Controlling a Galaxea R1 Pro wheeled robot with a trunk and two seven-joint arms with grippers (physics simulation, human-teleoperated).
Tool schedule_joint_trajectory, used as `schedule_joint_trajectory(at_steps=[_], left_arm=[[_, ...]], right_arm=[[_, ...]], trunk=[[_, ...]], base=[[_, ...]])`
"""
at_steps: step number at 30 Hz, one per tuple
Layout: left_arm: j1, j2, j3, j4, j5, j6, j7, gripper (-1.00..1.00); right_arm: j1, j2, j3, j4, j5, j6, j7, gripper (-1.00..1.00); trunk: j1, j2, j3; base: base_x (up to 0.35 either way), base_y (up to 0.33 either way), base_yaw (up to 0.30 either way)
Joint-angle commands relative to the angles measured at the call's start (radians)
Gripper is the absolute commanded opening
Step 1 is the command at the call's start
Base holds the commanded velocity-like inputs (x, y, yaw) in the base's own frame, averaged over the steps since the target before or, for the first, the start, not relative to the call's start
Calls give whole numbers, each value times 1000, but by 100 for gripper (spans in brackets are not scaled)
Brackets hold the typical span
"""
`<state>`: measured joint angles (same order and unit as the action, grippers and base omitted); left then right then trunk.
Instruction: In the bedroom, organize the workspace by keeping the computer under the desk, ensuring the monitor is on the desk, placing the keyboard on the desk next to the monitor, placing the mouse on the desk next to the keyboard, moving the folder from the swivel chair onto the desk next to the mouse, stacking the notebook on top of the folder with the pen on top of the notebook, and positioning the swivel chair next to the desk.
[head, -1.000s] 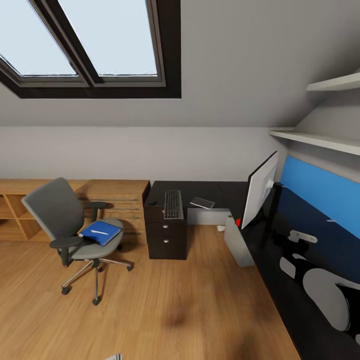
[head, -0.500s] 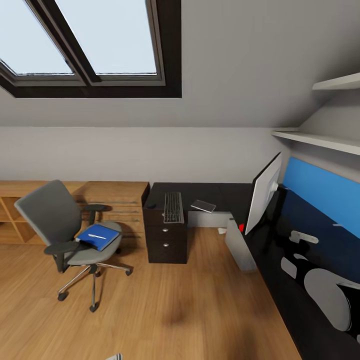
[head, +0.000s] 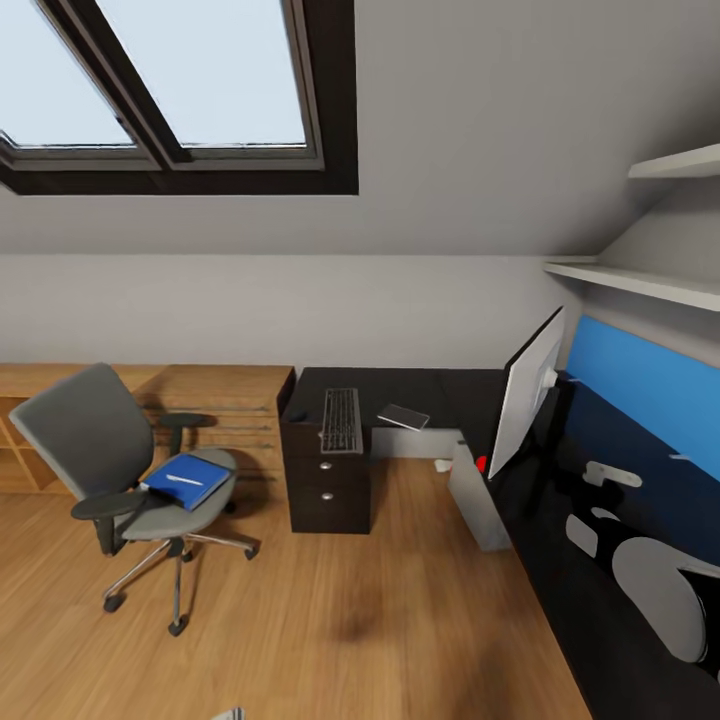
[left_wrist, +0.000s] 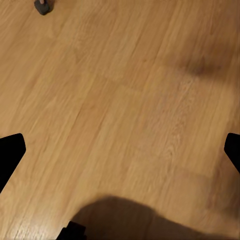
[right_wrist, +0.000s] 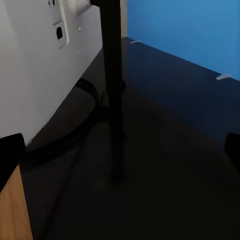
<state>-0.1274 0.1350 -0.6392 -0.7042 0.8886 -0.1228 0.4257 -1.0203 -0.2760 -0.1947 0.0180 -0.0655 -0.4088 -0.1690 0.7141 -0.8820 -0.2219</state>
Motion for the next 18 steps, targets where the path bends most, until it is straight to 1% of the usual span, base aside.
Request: schedule_joint_trajectory(at_steps=[1, 6, 11, 15, 18], left_arm=[[-1, 2, -8, -1, 10, -7, 7, 100], [-1, 2, -8, -1, 10, -8, 6, 100], [-1, 2, -8, 0, 10, -7, 6, 100], [-1, 2, -8, 0, 11, -7, 7, 100], [-1, 2, -8, 0, 11, -7, 7, 100]], right_arm=[[-1, 0, 0, 2, -7, -5, 2, 100], [-1, 0, 0, 2, -7, -5, 2, 100], [-1, 0, 0, 2, -7, -5, 2, 100], [-1, -1, 0, 2, -7, -5, 2, 100], [-1, -1, 0, 2, -7, -5, 2, 100]], trunk=[[0, -1, -1], [0, -1, -1], [0, -1, -1], [0, -1, -1], [0, -1, -1]], base=[[174, -7, 0], [196, -4, 0], [41, -1, 0], [196, 0, 0], [86, 0, 0]])
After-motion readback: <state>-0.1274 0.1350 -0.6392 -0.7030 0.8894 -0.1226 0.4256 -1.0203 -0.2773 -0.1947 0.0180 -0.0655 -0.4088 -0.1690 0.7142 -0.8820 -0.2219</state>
